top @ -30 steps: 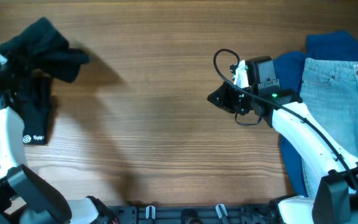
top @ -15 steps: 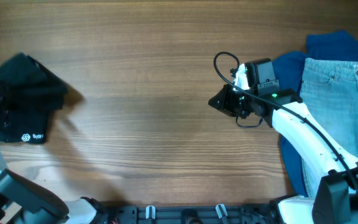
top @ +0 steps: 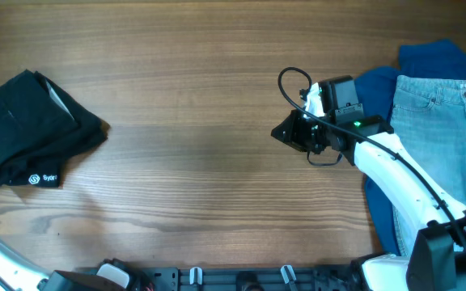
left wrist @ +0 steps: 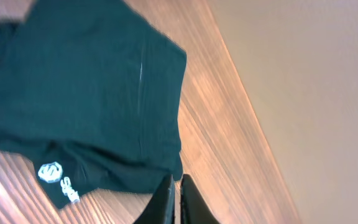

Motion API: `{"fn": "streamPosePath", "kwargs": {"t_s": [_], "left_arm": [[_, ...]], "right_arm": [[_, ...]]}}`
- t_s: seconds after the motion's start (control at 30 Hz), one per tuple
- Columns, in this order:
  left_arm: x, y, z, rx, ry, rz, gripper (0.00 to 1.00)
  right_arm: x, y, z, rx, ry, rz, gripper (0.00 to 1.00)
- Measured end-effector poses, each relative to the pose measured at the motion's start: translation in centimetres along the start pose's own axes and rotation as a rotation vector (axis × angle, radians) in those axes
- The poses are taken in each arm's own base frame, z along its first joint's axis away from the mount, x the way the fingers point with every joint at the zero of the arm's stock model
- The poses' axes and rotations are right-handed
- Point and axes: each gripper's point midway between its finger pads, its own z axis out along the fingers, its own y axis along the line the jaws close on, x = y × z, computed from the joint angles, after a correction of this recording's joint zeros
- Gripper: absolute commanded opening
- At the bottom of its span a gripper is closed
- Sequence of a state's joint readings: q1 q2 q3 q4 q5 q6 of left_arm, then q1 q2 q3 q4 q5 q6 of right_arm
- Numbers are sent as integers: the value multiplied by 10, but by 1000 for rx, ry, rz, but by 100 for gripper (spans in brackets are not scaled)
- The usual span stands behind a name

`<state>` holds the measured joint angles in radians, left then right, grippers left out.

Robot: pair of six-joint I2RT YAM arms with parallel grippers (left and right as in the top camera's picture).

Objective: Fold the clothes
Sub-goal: 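Release the shorts on the left pile and open the left gripper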

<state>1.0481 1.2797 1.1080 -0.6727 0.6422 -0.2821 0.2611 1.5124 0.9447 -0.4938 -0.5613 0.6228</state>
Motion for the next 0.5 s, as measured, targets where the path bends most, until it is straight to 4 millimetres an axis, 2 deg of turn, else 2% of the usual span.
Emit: {"fn": "streamPosePath", "kwargs": {"t_s": [0.1,0.17,0.23,0.27,0.3,0.37,0.43,0.5], "left_arm": [[-21,1,26,-28,-57,79,4],[-22,6,61,-33,-30,105,4],[-3,21,92,-64,62,77,4],[17,36,112,-96,147,43,4],[30,46,121,-118,197,20,4],[59,65,132,-166,308,-38,4],[86,82,135,-216,411,-96,4],[98,89,133,-249,459,-124,4]], "right_arm": [[0,0,0,0,0,1,15],[0,0,0,0,0,0,15],[0,0,0,1,1,1,15],[1,-1,0,2,3,3,15],[1,-1,0,4,5,4,15],[2,-2,0,6,9,7,15],[3,-2,0,8,11,9,15],[3,-2,0,8,11,9,15]]}}
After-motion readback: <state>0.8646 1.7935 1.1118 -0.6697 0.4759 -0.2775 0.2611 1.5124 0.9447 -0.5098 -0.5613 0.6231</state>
